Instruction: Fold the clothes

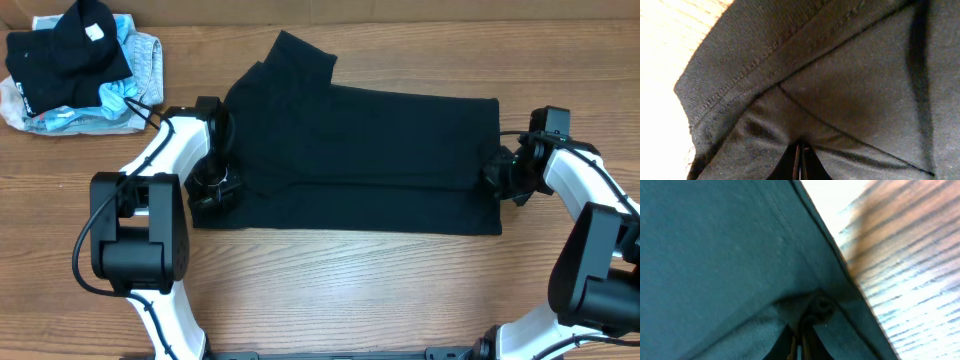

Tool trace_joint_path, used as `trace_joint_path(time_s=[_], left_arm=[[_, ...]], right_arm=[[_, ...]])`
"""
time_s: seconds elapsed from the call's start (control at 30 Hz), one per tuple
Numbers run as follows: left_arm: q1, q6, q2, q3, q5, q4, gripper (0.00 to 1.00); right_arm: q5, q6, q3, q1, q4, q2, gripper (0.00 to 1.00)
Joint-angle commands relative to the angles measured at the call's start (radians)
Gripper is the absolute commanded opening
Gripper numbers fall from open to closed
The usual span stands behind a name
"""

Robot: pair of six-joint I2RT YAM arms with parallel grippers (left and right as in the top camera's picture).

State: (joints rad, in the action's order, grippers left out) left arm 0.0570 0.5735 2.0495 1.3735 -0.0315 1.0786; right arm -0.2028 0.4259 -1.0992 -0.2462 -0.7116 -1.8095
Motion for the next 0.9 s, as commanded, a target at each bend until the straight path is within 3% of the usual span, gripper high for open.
trace_joint_path(time_s=[0.0, 0.3, 0.43, 0.77, 0.83, 0.87], left_arm=[[-0.011, -0.013, 0.043, 0.033, -0.062, 0.014, 0.04], [-0.011, -0.016, 0.043, 0.105, -0.077, 0.036, 0.04], [-0.011, -0.020, 0.042, 0.111, -0.077, 0.036, 0.04], [-0.010, -0.021, -0.055, 0.122, -0.135, 0.000, 0.04], [-0.009, -0.045, -0.100, 0.122, -0.136, -0.018, 0.04], [-0.007, -0.055, -0.123, 0.122, -0.136, -0.022, 0.04]], right_arm=[[-0.017, 0.020, -0.002, 0.004, 0.026, 0.000, 0.04], [-0.016, 0.019, -0.002, 0.004, 0.113, 0.000, 0.08], [-0.016, 0.019, -0.002, 0.004, 0.139, 0.000, 0.16], [-0.016, 0.010, -0.072, 0.004, 0.182, 0.001, 0.16], [-0.026, -0.015, -0.113, 0.004, 0.161, 0.001, 0.21], [-0.032, -0.023, -0.137, 0.004, 0.135, 0.001, 0.29]])
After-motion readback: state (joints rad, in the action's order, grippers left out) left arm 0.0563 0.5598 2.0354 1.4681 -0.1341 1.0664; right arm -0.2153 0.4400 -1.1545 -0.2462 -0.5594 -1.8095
